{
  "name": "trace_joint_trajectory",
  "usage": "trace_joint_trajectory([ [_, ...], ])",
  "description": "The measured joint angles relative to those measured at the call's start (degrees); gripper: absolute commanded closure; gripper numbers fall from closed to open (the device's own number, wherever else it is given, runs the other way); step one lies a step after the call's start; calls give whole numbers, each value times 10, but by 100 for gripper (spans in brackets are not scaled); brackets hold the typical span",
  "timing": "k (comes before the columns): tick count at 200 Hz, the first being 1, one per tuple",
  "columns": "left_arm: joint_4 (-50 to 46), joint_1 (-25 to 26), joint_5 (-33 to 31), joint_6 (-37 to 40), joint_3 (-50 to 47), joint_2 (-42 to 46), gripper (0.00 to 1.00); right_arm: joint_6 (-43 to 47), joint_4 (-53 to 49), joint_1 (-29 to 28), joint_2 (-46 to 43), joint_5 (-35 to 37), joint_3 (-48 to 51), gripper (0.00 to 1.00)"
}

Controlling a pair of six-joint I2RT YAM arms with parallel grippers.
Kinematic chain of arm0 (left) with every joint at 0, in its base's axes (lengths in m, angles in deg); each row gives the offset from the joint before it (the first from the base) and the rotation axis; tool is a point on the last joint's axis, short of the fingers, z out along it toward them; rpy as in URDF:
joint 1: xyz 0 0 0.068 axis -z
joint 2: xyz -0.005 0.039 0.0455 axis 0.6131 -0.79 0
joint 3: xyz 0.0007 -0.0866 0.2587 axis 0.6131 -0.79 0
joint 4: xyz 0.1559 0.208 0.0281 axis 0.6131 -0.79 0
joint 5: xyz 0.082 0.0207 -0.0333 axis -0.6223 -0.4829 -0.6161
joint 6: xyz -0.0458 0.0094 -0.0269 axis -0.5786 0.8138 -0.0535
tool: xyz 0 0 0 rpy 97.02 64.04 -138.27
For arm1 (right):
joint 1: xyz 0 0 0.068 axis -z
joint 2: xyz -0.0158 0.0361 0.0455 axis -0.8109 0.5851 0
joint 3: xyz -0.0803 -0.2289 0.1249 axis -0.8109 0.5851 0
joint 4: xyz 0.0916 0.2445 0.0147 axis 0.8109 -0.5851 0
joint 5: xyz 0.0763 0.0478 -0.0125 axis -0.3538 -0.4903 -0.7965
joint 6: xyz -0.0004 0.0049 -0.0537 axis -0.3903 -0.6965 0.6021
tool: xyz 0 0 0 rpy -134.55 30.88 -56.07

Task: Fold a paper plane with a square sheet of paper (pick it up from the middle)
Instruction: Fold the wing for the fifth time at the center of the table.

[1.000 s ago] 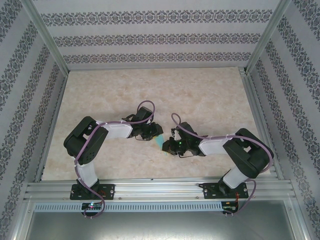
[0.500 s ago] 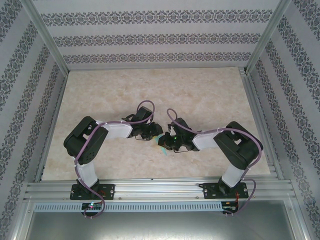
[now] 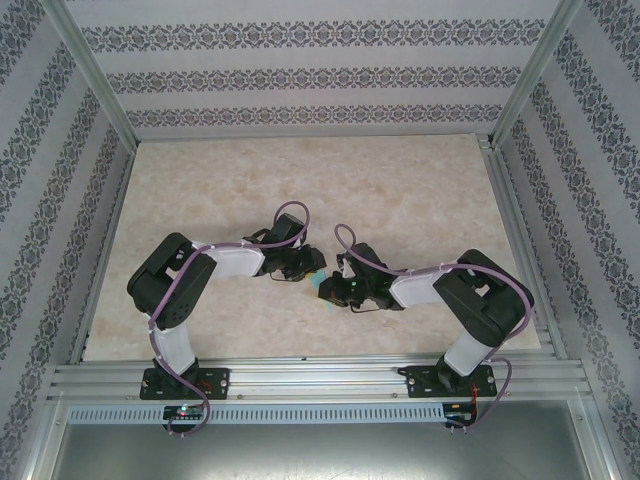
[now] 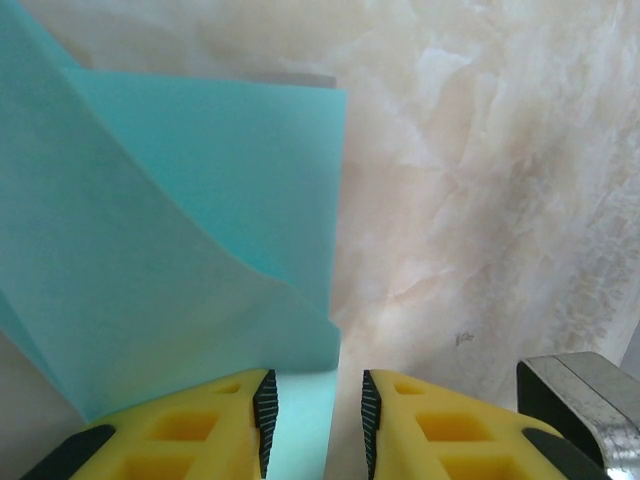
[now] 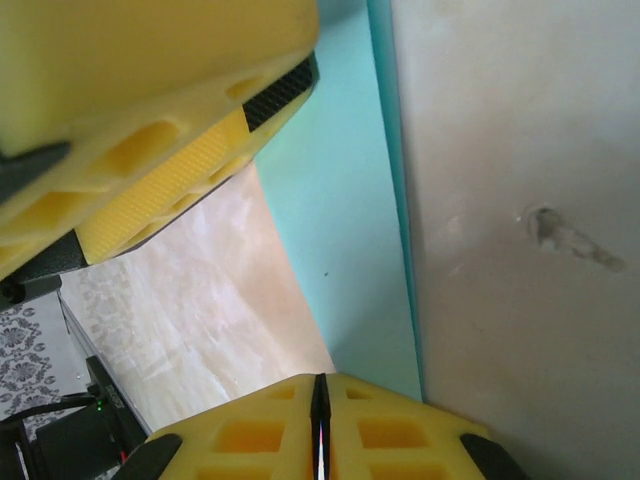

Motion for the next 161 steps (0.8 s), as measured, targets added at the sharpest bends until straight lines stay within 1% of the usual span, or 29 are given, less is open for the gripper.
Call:
trace_joint_trajectory([
  [161, 0, 0, 0, -2, 0, 0, 66, 22, -24, -8, -4, 13, -9, 88],
])
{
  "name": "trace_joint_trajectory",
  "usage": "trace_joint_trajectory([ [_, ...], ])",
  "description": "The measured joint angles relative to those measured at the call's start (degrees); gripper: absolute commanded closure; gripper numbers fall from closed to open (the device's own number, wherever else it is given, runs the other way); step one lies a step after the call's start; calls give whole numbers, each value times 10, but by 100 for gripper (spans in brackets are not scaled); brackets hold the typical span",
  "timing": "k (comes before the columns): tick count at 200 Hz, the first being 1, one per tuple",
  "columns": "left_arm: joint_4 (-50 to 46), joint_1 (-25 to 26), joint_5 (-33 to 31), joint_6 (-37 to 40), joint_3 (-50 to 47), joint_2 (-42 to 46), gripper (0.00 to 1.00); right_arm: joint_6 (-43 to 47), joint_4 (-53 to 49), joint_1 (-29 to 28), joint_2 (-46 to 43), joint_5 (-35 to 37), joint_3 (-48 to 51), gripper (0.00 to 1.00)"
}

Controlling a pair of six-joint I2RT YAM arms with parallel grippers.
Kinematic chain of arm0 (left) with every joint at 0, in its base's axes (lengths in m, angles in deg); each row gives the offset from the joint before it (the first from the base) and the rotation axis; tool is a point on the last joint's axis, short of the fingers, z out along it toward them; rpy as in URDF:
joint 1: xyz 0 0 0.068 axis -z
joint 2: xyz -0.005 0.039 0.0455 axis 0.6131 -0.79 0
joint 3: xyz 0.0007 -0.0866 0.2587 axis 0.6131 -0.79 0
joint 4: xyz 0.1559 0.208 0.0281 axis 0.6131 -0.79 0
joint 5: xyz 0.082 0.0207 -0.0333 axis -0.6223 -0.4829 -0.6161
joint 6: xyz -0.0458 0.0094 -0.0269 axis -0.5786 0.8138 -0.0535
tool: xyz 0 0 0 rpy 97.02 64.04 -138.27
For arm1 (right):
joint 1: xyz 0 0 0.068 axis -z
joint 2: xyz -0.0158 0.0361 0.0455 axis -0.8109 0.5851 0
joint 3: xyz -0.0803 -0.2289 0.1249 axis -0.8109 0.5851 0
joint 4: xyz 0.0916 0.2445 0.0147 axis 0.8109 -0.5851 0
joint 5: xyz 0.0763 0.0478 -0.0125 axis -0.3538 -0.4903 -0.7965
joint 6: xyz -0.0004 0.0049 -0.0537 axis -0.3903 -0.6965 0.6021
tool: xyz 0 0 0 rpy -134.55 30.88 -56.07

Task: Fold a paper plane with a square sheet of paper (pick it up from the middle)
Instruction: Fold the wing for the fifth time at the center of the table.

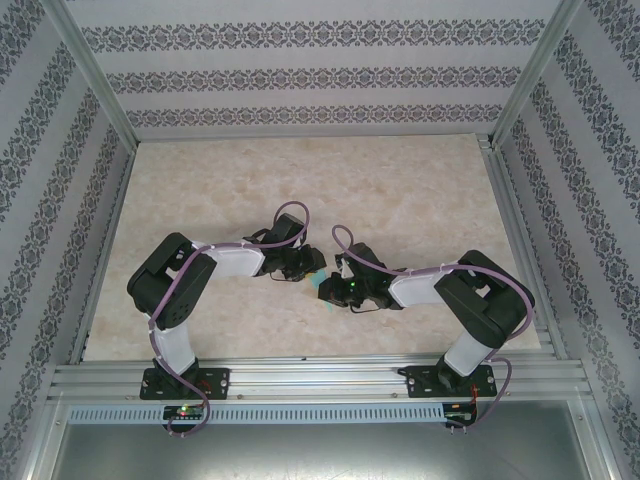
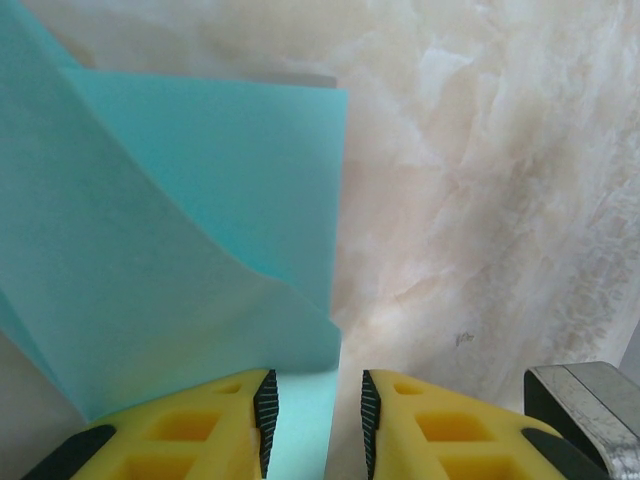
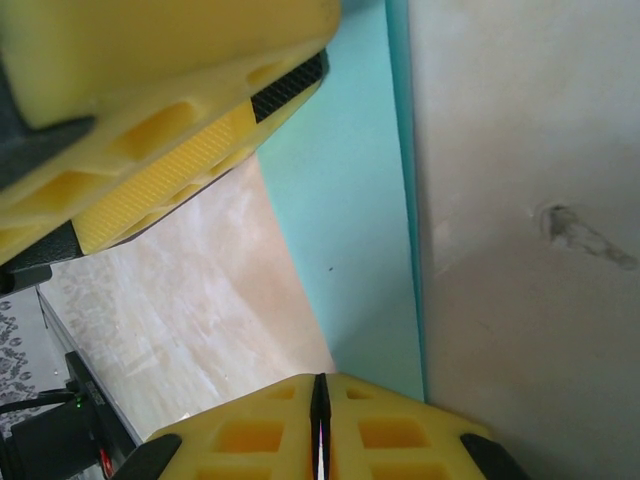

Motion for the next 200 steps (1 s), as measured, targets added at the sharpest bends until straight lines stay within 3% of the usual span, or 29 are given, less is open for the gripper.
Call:
trace_joint_trajectory([
  [200, 0, -1, 9, -6, -1, 0, 67, 30, -35, -17, -16, 10, -2, 86],
])
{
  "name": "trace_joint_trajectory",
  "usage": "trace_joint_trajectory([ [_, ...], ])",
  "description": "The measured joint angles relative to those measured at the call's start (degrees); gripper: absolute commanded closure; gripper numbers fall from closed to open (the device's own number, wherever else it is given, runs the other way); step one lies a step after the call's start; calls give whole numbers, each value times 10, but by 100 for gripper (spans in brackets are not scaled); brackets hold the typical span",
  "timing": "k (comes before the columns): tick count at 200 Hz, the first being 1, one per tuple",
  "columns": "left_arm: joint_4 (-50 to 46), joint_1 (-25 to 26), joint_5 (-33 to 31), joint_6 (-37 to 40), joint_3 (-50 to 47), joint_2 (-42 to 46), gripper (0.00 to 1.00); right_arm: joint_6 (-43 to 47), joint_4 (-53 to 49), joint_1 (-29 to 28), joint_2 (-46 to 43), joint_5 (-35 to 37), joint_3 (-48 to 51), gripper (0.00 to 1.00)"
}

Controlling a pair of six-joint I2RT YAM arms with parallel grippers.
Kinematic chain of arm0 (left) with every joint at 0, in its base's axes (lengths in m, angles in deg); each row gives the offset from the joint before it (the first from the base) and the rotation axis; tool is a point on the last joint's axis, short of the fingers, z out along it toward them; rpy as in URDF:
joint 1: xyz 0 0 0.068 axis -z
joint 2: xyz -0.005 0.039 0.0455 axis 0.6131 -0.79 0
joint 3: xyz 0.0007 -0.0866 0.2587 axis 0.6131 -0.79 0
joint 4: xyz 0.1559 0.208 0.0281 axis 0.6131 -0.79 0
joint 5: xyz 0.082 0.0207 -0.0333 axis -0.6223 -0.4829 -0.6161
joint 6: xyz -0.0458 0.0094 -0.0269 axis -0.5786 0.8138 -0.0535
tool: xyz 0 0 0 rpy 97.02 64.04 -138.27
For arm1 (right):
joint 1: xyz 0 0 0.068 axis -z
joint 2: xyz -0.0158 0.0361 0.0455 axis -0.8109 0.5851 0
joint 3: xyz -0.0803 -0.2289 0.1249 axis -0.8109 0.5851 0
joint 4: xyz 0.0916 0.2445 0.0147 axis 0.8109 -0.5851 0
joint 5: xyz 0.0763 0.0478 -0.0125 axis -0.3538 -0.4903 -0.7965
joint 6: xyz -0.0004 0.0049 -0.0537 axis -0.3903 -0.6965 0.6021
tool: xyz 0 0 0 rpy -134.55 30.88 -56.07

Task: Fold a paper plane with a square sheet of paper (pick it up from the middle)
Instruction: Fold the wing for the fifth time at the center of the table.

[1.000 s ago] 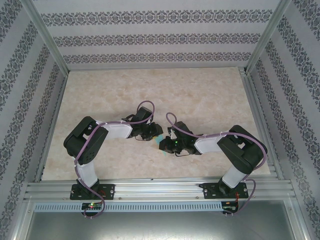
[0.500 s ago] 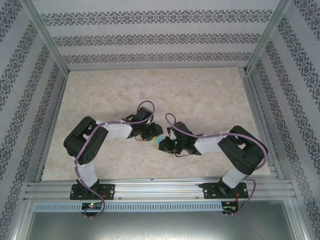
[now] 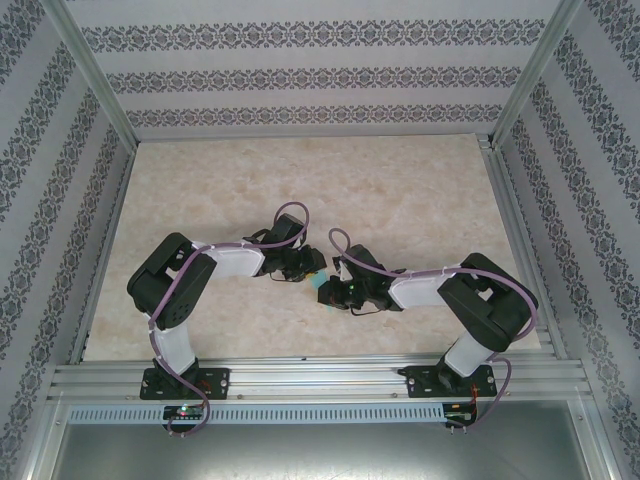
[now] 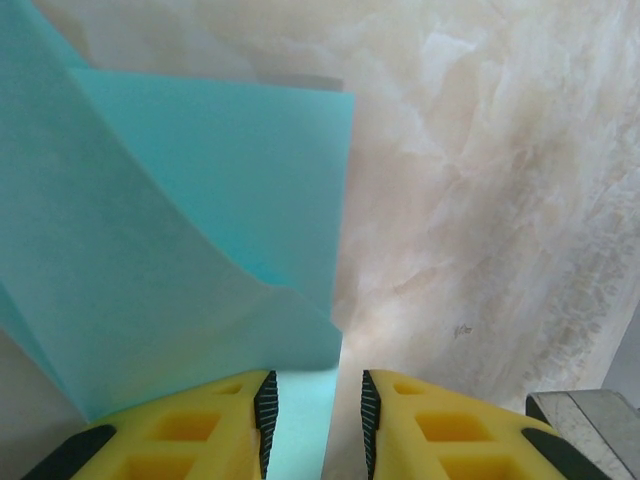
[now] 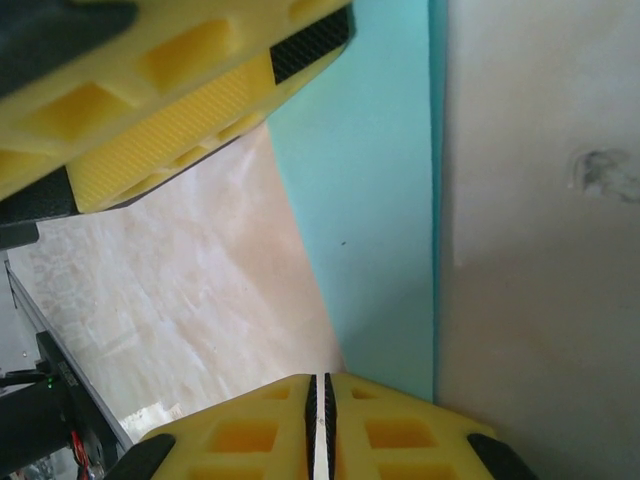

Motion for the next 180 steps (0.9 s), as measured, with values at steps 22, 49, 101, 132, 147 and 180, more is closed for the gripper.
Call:
trace_joint_trajectory([
  [22, 0, 0, 2, -3, -1, 0, 66, 3, -8, -7, -5, 4, 1, 86],
  [49, 0, 0, 7, -6, -1, 0, 66, 4, -7, -10, -10, 9, 9, 86],
  [101, 0, 0, 12, -10, -2, 0, 66, 4, -10, -11, -37, 10, 35, 86],
  [132, 0, 0, 17, -10, -3, 0, 66, 4, -12, -11, -52, 10, 49, 86],
  [147, 0, 0, 19, -10, -3, 0, 66, 4, -10, -12, -57, 12, 55, 86],
  [180, 4, 0, 23, -10, -7, 0, 66, 4, -28, -14, -80, 12, 66, 86],
])
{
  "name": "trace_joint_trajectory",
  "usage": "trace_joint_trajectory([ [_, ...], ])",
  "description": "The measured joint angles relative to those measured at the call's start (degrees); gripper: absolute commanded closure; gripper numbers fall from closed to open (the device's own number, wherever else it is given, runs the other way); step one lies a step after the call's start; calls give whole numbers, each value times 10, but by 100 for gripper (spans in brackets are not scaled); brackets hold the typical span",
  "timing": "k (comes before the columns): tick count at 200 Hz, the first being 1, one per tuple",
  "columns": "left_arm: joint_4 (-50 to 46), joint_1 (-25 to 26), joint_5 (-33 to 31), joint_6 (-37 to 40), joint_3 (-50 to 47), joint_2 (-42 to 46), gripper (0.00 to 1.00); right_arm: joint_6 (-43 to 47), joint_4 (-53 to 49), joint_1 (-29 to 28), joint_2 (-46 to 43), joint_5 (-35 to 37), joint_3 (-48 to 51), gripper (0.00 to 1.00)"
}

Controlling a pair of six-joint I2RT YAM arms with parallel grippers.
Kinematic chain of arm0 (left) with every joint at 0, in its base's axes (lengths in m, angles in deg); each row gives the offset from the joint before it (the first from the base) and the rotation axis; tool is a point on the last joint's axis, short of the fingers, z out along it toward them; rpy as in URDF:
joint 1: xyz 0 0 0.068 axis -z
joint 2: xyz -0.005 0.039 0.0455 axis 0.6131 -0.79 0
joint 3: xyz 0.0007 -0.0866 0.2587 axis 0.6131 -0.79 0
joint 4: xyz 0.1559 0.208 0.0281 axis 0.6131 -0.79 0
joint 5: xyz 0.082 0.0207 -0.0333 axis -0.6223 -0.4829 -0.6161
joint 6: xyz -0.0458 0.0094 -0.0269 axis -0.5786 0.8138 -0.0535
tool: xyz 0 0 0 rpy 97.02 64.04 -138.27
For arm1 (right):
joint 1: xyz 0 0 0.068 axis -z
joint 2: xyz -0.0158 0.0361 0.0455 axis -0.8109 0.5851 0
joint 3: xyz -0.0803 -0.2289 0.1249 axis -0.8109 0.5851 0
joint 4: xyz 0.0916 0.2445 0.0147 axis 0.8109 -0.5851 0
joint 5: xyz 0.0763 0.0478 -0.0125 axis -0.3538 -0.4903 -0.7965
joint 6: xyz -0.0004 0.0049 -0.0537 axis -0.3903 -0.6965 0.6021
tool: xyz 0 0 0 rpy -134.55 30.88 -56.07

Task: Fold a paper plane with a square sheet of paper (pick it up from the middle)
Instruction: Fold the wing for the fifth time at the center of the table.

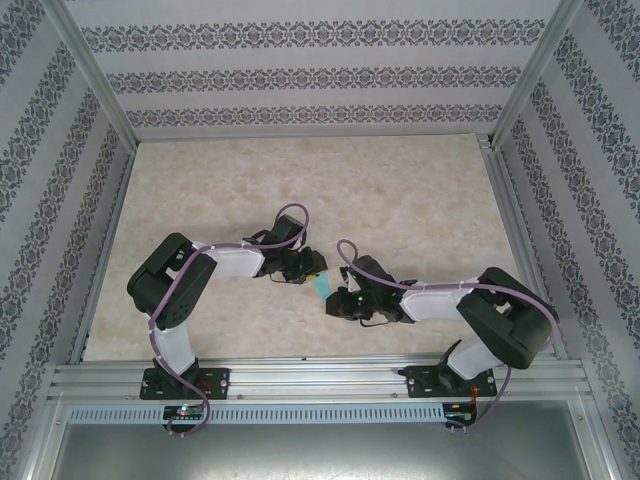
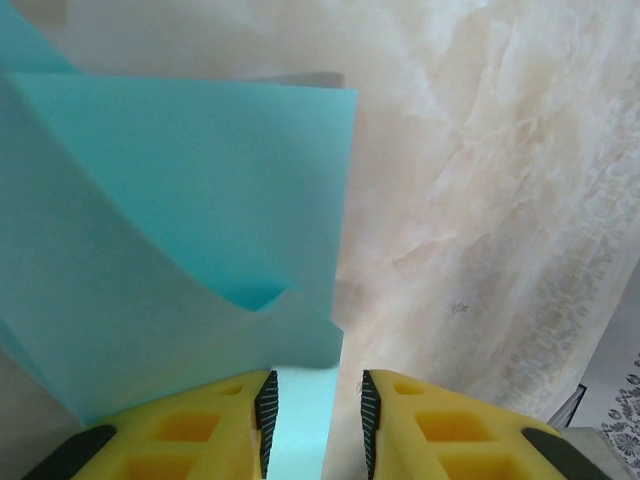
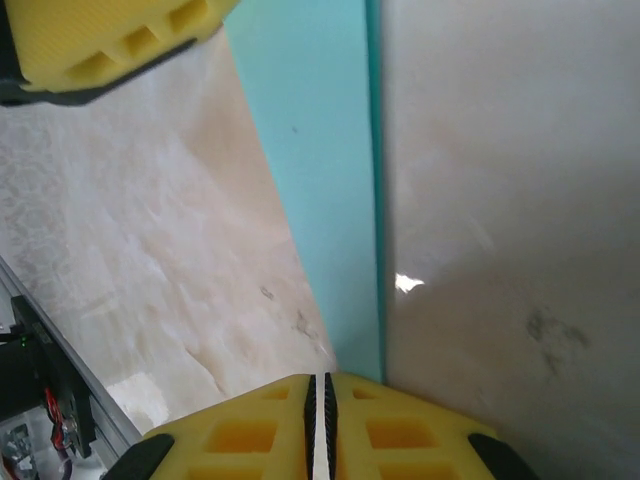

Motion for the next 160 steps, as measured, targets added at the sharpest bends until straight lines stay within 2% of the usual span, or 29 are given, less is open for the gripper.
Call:
trace_joint_trajectory([
  [44, 4, 0, 0, 0, -1, 0, 66, 0, -90, -7, -60, -7, -1, 85],
  [76, 4, 0, 0, 0, -2, 0, 66, -3, -99, -7, -75, 0, -36, 83],
  [160, 5, 0, 2, 0, -2, 0, 66, -65, 17, 20, 46, 10, -62, 83],
])
